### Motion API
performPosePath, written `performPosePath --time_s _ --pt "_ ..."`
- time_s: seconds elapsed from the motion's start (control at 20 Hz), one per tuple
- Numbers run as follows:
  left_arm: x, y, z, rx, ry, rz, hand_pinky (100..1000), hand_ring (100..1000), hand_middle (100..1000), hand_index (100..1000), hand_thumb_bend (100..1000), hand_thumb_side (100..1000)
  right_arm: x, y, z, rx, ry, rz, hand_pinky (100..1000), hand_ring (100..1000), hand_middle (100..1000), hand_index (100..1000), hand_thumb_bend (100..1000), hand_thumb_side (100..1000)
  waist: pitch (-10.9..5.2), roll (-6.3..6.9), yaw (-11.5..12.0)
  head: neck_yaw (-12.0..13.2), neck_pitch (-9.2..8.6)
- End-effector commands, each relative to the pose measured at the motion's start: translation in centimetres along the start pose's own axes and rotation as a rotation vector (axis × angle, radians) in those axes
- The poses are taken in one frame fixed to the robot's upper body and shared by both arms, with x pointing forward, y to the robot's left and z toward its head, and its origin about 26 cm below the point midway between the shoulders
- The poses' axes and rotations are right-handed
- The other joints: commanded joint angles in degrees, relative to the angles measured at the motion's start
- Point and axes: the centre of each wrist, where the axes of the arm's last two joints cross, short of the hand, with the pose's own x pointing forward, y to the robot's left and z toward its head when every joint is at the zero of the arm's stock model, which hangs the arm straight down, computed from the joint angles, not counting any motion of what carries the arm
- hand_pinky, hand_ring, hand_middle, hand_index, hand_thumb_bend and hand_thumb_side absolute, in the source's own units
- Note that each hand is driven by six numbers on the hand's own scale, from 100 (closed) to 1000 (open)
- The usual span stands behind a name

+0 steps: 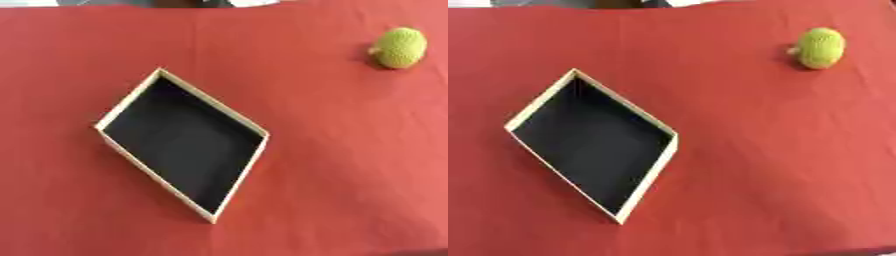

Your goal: Pick up objects on the table and place them in the box.

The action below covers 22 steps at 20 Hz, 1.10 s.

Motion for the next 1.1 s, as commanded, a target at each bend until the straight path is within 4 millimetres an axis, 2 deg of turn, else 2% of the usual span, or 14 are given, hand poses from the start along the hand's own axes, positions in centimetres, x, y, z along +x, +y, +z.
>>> performPosePath --time_s 0.05,0.65,1.1 --pt "0.6 0.2 -0.9 -0.017 -0.034 -0.013 577 617 642 699 134 684 0.7 -0.5 -0.7 -0.002 -0.035 0.007 672 778 771 885 100 770 -0.92 0.10 -0.04 0.31 -0.56" --pt "0.6 0.3 -1.0 -0.019 -0.042 -0.017 579 619 644 701 132 683 0.6 -0.7 -1.0 -0.001 -0.037 0.020 675 780 773 885 100 769 -1.15 0.00 0.03 0.03 -0.68" --pt "1.4 1.8 -2.1 -0.016 -0.134 -0.077 589 625 650 709 120 679 0.1 -0.9 -0.8 0.003 -0.018 0.046 674 780 772 885 100 773 -1.29 0.63 0.48 -0.38 -0.88"
